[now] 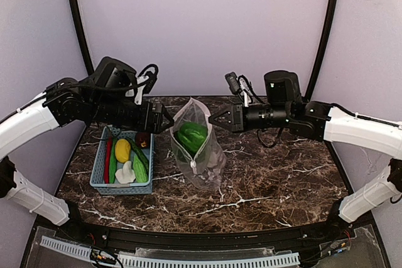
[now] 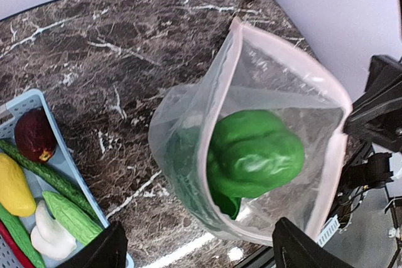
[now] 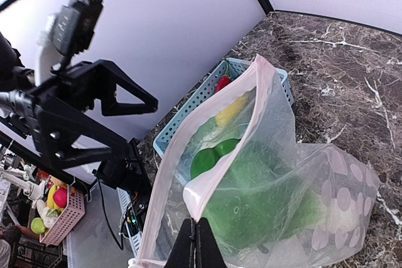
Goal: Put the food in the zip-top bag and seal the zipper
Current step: Adjust the zipper food storage bag at the center of the board.
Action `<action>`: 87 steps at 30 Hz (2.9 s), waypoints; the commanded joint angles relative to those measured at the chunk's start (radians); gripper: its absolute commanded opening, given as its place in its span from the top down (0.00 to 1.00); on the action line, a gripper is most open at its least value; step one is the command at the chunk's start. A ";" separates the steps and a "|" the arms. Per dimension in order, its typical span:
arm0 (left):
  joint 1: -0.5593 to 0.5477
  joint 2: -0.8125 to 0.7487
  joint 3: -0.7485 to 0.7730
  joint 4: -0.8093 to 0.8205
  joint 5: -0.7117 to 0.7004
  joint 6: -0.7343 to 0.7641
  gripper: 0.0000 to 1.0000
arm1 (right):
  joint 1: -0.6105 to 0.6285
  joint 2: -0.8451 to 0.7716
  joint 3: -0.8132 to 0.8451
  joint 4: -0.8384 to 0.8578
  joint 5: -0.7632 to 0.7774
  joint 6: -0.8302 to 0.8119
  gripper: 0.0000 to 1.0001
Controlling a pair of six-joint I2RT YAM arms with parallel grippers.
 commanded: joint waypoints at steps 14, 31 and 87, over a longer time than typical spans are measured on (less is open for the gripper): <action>-0.006 0.042 -0.181 0.197 0.059 -0.049 0.50 | 0.021 -0.021 0.012 0.000 0.014 -0.016 1.00; 0.013 0.079 -0.010 0.354 0.257 -0.004 0.99 | 0.024 -0.027 0.103 -0.136 0.186 -0.075 1.00; 0.013 0.000 -0.249 0.360 0.321 -0.043 0.07 | 0.024 -0.048 0.058 -0.077 0.353 0.025 1.00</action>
